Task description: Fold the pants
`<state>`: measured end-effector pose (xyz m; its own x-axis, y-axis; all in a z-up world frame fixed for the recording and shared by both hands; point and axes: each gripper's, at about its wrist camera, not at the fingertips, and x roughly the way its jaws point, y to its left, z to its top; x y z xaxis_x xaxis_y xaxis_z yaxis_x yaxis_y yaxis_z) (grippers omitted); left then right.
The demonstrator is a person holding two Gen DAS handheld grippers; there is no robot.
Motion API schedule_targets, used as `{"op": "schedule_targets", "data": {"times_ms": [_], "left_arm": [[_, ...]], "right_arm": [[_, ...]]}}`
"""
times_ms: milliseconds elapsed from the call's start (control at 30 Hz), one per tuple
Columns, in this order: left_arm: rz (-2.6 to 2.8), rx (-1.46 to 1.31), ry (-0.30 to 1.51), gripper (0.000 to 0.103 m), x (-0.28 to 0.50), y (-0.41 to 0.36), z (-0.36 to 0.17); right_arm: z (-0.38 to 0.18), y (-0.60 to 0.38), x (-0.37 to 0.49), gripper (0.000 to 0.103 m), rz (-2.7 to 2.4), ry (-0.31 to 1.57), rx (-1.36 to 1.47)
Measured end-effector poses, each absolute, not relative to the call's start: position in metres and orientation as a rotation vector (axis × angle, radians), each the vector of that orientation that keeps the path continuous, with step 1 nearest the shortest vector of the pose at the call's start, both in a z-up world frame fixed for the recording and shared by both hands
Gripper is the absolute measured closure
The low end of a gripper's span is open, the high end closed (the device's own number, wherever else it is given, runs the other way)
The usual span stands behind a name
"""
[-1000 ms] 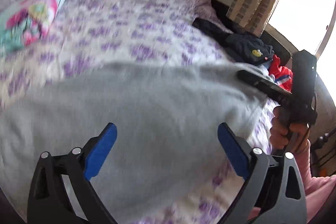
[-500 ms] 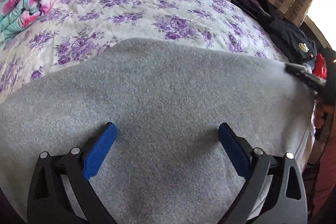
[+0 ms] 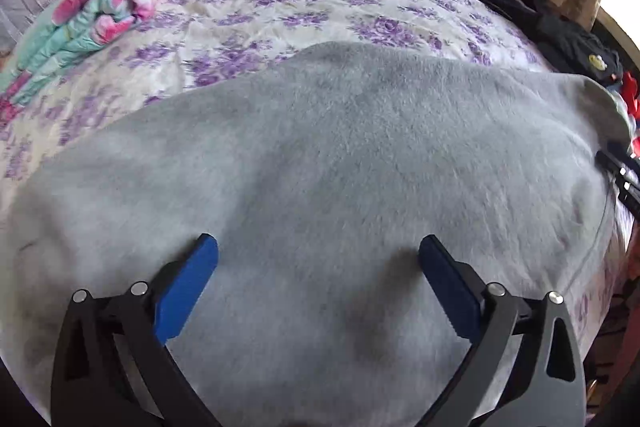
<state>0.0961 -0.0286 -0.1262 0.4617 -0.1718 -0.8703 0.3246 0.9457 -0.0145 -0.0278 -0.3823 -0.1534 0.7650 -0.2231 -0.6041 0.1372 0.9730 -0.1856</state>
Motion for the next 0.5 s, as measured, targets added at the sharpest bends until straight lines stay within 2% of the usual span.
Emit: {"op": "schedule_targets", "data": {"times_ms": [100,200,233,300,400,500], "left_arm": [[-0.265,0.128,0.978,0.004,0.081,0.002,-0.104],[-0.167,0.127,0.976,0.004,0.079,0.038,-0.109],[-0.201,0.110,0.980,0.004,0.078,0.046,-0.114],[-0.226,0.165,0.946,0.004,0.071,0.046,-0.117],[-0.206,0.184,0.937,0.004,0.071,0.034,-0.118],[-0.178,0.164,0.923,0.004,0.070,0.037,-0.109]], "right_arm": [[-0.136,-0.328,-0.053,0.043,-0.039,0.552,-0.170],[-0.158,-0.295,-0.051,0.041,0.052,0.608,-0.219],[-0.175,-0.290,-0.046,0.037,0.036,0.647,-0.252],[-0.184,-0.298,-0.049,0.033,0.033,0.613,-0.200],[-0.166,-0.306,-0.045,0.033,0.011,0.675,-0.112],[-0.137,-0.287,-0.057,0.033,0.039,0.566,-0.140]]}}
